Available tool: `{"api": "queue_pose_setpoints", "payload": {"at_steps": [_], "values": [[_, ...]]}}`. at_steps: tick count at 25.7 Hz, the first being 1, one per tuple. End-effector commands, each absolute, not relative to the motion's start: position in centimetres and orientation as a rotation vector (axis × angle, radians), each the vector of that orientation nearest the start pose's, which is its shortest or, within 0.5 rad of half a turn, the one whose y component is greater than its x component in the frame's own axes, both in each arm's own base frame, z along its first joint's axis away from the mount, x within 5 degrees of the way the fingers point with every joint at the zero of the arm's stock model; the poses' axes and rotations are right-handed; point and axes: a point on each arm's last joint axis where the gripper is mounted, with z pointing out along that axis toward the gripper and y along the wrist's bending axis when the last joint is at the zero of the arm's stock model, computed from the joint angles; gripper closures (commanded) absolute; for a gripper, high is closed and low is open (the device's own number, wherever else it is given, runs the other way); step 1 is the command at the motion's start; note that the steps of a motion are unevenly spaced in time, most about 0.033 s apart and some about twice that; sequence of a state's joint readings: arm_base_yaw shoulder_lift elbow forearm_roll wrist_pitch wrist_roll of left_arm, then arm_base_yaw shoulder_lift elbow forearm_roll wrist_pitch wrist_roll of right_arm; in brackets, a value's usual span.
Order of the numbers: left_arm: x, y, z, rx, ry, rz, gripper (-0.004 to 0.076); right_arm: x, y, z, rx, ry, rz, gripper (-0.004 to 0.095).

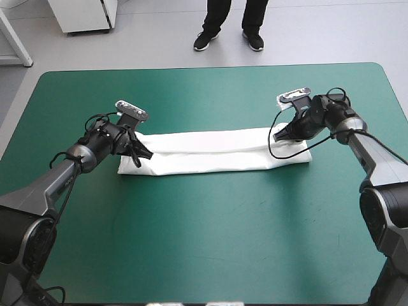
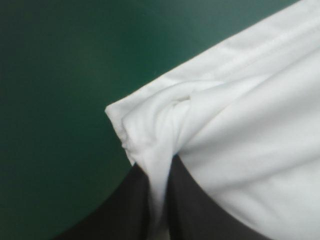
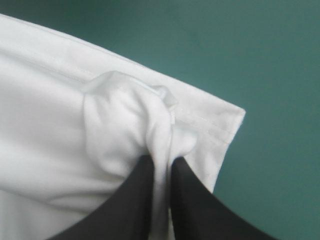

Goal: Fold the cloth

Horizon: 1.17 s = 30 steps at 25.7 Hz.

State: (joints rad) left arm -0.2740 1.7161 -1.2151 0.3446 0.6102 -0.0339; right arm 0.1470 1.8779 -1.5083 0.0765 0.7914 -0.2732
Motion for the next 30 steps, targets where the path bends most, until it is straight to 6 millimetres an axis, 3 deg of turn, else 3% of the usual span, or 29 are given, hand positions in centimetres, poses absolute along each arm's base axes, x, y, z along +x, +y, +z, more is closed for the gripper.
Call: {"api": "queue_pose_setpoints", "payload": {"at_steps": [1, 2, 4, 5, 8, 10, 12, 15, 18, 22, 30], "values": [[35.7, -7.9, 27.6, 0.565, 2.414, 0.269, 0.0498, 40.7, 6.3, 30.2, -0.487, 2.449, 0.03, 0.0516], [35.9, -7.8, 28.5, 0.558, 2.415, 0.292, 0.0425, 40.6, 6.2, 31.5, -0.483, 2.424, 0.026, 0.042], [35.7, -7.6, 30.9, 0.523, 2.397, 0.305, 0.034, 39.9, 5.7, 34.1, -0.463, 2.381, 0.017, 0.0356], [35.6, -7.5, 32.0, 0.506, 2.385, 0.307, 0.0335, 39.5, 5.4, 34.9, -0.452, 2.364, 0.014, 0.0358], [34.1, -7.8, 36.7, 0.4, 2.321, 0.162, 0.0339, 36.8, 3.5, 38.2, -0.409, 2.342, -0.019, 0.0358], [33.5, -8.7, 37.8, 0.428, 2.298, 0.037, 0.0374, 35.7, 2.6, 39.3, -0.379, 2.326, -0.041, 0.0358], [32.9, -10.0, 38.4, 0.508, 2.275, -0.072, 0.0466, 34.5, 1.9, 40.1, -0.339, 2.315, -0.053, 0.0358], [32.2, -12.3, 38.6, 0.644, 2.233, -0.178, 0.0725, 32.8, 1.0, 40.3, -0.301, 2.318, -0.098, 0.0358], [31.9, -14.4, 38.1, 0.748, 2.21, -0.255, 0.0727, 31.1, 0.5, 39.9, -0.279, 2.33, -0.138, 0.0358], [32.5, -16.8, 36.0, 0.816, 2.253, -0.384, 0.0727, 29.2, 0.1, 38.8, -0.253, 2.347, -0.187, 0.0378], [35.0, -19.4, 31.2, 0.849, 2.3, -0.505, 0.0731, 28.4, 0.0, 37.8, -0.187, 2.375, -0.165, 0.0385]]}}
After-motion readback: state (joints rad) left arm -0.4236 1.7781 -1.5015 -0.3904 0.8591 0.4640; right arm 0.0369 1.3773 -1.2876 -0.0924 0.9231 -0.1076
